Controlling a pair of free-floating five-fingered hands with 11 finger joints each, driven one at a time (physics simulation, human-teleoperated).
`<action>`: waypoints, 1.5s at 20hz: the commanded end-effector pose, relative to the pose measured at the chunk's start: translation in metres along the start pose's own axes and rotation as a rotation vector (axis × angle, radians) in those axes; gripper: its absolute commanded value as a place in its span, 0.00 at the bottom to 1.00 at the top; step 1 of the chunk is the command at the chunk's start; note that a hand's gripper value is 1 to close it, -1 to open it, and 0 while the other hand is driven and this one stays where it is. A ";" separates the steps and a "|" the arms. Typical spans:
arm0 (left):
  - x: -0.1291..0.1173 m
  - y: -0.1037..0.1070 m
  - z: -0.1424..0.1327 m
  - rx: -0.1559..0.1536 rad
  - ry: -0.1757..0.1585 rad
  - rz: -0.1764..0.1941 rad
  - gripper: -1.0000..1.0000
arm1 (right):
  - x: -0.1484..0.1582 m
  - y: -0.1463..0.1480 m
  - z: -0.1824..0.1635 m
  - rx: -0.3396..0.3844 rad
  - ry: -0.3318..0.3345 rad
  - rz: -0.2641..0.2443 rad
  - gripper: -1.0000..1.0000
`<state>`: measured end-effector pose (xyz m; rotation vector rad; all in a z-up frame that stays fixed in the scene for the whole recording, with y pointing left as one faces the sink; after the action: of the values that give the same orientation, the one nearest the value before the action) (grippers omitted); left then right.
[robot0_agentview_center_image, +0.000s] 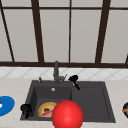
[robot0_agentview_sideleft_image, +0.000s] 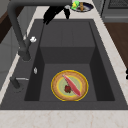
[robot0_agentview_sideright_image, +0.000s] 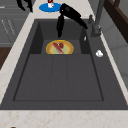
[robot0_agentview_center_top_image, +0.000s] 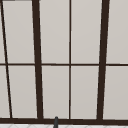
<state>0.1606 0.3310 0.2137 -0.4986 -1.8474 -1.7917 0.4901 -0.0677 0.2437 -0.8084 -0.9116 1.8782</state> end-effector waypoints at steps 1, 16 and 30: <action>0.000 0.000 0.000 0.000 0.000 0.000 0.50 | 0.011 0.006 0.013 -0.013 -0.027 -0.070 0.00; 0.000 0.000 0.000 0.000 0.000 0.000 0.50 | 0.049 0.037 0.033 -0.069 0.114 -0.168 0.00; 0.000 0.000 0.000 0.000 0.000 0.000 0.50 | 0.078 0.074 0.027 -0.009 0.197 -0.207 0.00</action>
<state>0.1606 0.3310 0.2137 -0.4986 -1.8474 -1.7917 0.4101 -0.0340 0.1908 -0.8938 -0.8532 1.6880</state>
